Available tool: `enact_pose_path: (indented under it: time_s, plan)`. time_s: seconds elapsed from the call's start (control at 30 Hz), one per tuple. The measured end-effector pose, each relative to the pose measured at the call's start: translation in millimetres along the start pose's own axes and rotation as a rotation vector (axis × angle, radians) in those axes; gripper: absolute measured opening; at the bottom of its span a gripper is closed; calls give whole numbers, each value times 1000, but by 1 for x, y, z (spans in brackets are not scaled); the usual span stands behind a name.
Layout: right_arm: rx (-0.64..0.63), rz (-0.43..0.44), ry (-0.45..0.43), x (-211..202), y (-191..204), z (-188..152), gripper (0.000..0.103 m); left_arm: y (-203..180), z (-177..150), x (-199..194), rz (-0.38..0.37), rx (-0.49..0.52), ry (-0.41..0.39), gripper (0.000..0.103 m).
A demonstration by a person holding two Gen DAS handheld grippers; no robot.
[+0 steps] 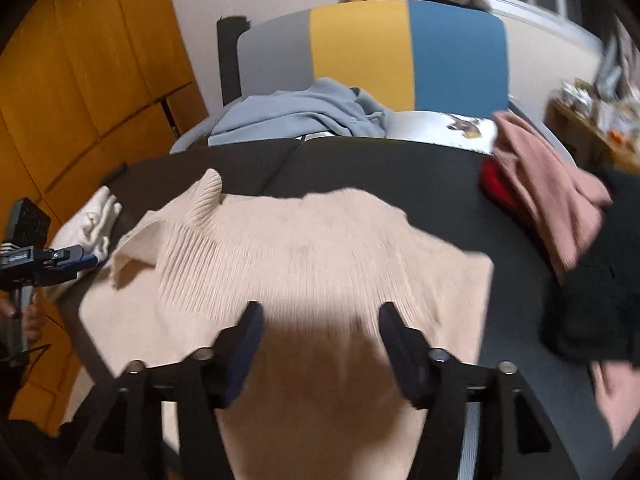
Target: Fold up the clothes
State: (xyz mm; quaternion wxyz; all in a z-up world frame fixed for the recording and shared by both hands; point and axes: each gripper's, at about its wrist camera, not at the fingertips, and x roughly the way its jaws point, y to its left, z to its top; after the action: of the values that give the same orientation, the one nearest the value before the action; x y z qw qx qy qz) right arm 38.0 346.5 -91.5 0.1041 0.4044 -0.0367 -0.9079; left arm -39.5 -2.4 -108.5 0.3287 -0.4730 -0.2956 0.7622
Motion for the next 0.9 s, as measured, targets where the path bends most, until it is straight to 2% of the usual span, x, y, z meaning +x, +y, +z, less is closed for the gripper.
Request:
enact_pose_path:
  time_s: [0.1,0.17,0.27,0.3,0.37,0.4,0.43,0.53,0.57,0.6,0.63,0.67,0.7,0.77,0.83,0.9]
  plan:
    - [-12,-9,24,20,0,10,69,13,0,8,63,-56,2,35]
    - [-26,-39,54,35,-4,15,69,24,0,3,65,-101,-18,36]
    - [-44,-90,103,55,-13,20,68,35,4,0,25,-149,-32,49]
    - [-47,-123,117,58,-17,20,68,34,7,1,25,-146,-35,50]
    - [-15,-109,137,64,-26,19,66,32,15,6,18,-134,-24,51]
    - [1,-94,144,65,-30,17,60,31,19,8,15,-128,-19,51]
    - [-6,-99,142,64,-30,15,43,32,21,12,17,-129,-2,51]
    - [-29,-117,133,62,-29,9,19,32,29,24,24,-132,49,50]
    - [-43,-131,122,59,-27,9,14,32,31,28,26,-132,66,46]
    - [-56,-145,112,56,-24,9,11,32,34,32,27,-133,83,33]
    - [-69,-158,101,53,-21,10,10,31,36,35,8,-131,94,23]
    - [-82,-172,90,50,-19,10,10,29,38,36,-51,-140,96,7]
    - [-89,-186,79,48,-18,10,10,28,41,36,-111,-150,95,6]
    - [-16,-201,52,44,-32,13,10,29,51,32,-259,-201,39,6]
    - [79,-204,33,40,-50,12,10,33,61,28,-309,-243,-30,7]
    - [190,-168,46,46,-69,6,13,42,71,25,-315,-291,-88,26]
